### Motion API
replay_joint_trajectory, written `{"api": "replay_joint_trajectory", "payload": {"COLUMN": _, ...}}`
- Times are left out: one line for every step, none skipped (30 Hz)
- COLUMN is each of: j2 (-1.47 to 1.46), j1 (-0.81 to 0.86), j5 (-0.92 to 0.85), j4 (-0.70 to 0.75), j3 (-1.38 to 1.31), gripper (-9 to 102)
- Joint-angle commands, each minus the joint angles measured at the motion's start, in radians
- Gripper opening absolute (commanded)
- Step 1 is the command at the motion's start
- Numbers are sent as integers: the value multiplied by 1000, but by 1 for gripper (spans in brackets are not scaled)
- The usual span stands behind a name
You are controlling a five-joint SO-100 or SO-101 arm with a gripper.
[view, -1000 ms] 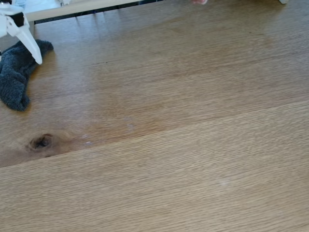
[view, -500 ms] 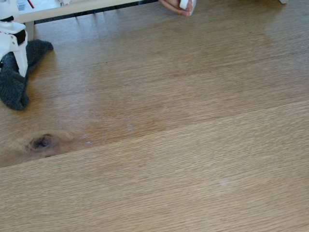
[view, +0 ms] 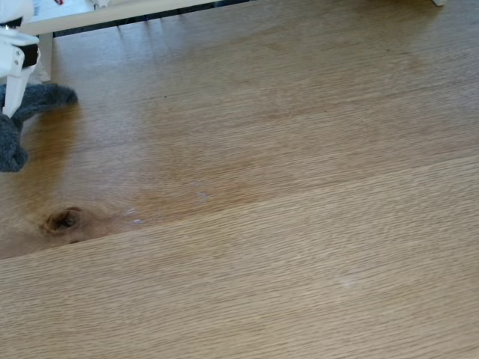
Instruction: Clean the area in front of the robot
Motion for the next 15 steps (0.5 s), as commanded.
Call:
{"api": "replay_joint_trajectory", "payload": {"j2": 417, "j1": -279, "j5": 54, "j4": 84, "j3": -38, "gripper": 0}}
{"api": "replay_joint_trajectory", "payload": {"j2": 477, "j1": -351, "j5": 55, "j4": 132, "j3": -38, "gripper": 0}}
{"api": "replay_joint_trajectory", "payload": {"j2": 529, "j1": -420, "j5": 58, "j4": 178, "j3": -38, "gripper": 0}}
{"api": "replay_joint_trajectory", "payload": {"j2": 566, "j1": -485, "j5": 63, "j4": 225, "j3": -38, "gripper": 0}}
{"api": "replay_joint_trajectory", "payload": {"j2": 594, "j1": -545, "j5": 72, "j4": 264, "j3": -38, "gripper": 0}}
{"api": "replay_joint_trajectory", "payload": {"j2": 611, "j1": -598, "j5": 83, "j4": 299, "j3": -38, "gripper": 0}}
{"api": "replay_joint_trajectory", "payload": {"j2": 620, "j1": -650, "j5": 92, "j4": 331, "j3": -38, "gripper": 0}}
{"api": "replay_joint_trajectory", "payload": {"j2": 623, "j1": -701, "j5": 106, "j4": 360, "j3": -38, "gripper": 0}}
{"api": "replay_joint_trajectory", "payload": {"j2": 623, "j1": -746, "j5": 126, "j4": 380, "j3": -38, "gripper": 0}}
{"api": "replay_joint_trajectory", "payload": {"j2": 617, "j1": -792, "j5": 146, "j4": 396, "j3": -38, "gripper": 0}}
{"api": "replay_joint_trajectory", "payload": {"j2": 607, "j1": -833, "j5": 163, "j4": 407, "j3": -38, "gripper": 0}}
{"api": "replay_joint_trajectory", "payload": {"j2": 589, "j1": -868, "j5": 183, "j4": 407, "j3": -38, "gripper": 0}}
{"api": "replay_joint_trajectory", "payload": {"j2": 557, "j1": -893, "j5": 202, "j4": 388, "j3": -38, "gripper": 0}}
{"api": "replay_joint_trajectory", "payload": {"j2": 515, "j1": -907, "j5": 222, "j4": 354, "j3": -40, "gripper": 0}}
{"api": "replay_joint_trajectory", "payload": {"j2": 472, "j1": -916, "j5": 241, "j4": 307, "j3": -41, "gripper": 0}}
